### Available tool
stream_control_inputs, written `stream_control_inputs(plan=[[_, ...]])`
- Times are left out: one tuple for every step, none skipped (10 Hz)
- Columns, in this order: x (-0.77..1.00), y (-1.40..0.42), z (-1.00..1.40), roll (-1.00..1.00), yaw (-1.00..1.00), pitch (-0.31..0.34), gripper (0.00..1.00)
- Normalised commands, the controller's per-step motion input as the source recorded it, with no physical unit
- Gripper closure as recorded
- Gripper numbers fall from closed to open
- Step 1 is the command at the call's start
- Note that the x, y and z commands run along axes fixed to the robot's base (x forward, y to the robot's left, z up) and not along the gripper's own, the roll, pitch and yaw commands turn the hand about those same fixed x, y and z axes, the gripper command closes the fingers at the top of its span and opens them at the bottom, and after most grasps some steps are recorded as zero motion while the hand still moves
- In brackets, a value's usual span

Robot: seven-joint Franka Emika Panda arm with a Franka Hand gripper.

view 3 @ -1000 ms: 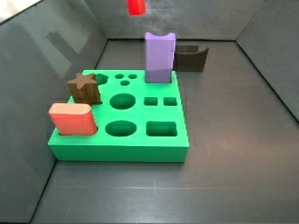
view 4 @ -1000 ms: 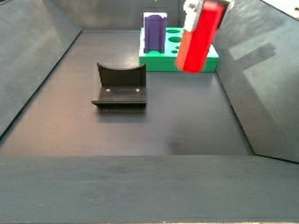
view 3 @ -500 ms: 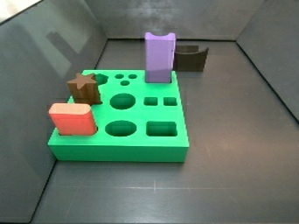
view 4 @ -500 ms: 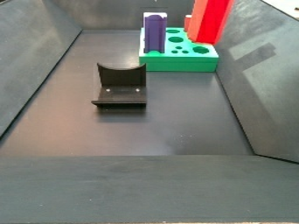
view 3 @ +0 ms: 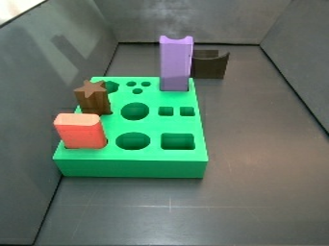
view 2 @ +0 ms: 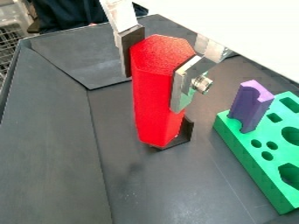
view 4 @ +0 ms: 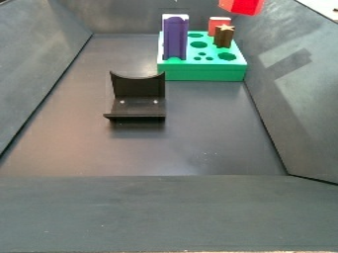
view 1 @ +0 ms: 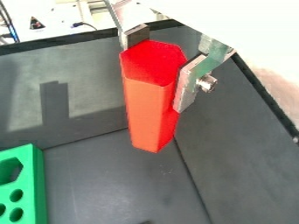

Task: Pick up the hexagon object. Move up. Move to above the board. Insert the hexagon object.
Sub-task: Move to above the board.

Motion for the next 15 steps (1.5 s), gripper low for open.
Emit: stream_control_inputs(plan=[[0.15,-1.0,0.05,0.01,-1.0,0.377,1.0],[0.15,-1.0,0.05,0.01,-1.0,0.41,1.0],[0.15,-1.0,0.06,0.0,-1.0,0.423,1.0],[0.16,-1.0,0.06,-0.01,-0.99,0.483,1.0],[0.17,-1.0,0.06,-0.02,-0.65,0.389,1.0],[0.18,-1.0,0.06,-0.03,-0.41,0.315,1.0],[0.19,-1.0,0.06,-0.04,-0.25,0.251,1.0],[0.19,-1.0,0.06,-0.04,-0.13,0.196,1.0],[0.2,-1.0,0.07,-0.02,-0.04,0.149,1.0],[0.21,-1.0,0.07,-0.01,-0.03,0.131,1.0],[0.21,-1.0,0.07,-0.01,-0.02,0.128,1.0],[0.23,-1.0,0.08,-0.01,-0.01,0.13,1.0],[0.24,-1.0,0.09,0.01,0.0,0.129,1.0],[0.27,-1.0,0.09,0.01,0.0,0.133,1.0],[0.26,-0.88,0.09,0.0,0.0,0.138,1.0]])
